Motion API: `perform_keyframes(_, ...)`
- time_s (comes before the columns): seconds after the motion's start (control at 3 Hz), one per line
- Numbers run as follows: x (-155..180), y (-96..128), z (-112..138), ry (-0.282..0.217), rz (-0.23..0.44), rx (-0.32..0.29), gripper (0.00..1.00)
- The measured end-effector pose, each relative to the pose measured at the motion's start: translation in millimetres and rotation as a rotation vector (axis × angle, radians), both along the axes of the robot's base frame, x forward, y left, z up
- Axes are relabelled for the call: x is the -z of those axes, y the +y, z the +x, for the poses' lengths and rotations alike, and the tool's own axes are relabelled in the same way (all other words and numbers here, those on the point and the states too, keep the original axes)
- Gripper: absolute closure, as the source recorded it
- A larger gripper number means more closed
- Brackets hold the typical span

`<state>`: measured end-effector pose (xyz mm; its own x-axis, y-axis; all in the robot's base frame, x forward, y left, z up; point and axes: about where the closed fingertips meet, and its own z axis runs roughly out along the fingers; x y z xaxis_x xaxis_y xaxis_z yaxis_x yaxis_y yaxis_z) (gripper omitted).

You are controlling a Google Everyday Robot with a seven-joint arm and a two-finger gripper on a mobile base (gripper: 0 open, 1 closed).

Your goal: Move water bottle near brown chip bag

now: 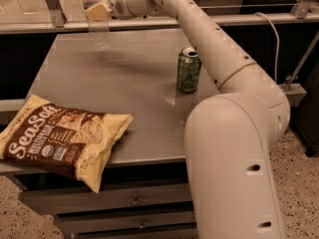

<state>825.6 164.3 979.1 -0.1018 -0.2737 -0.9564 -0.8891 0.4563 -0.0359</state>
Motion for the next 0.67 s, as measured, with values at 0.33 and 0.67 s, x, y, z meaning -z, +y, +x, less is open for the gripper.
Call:
perform_keyframes(0.33, -11.4, -9.4, -33.0, -0.013, -0.005, -0.088, 1.0)
perform_keyframes(0.67, -15.2, -15.6, -69.7, -0.023, -0.025, -0.166, 1.0)
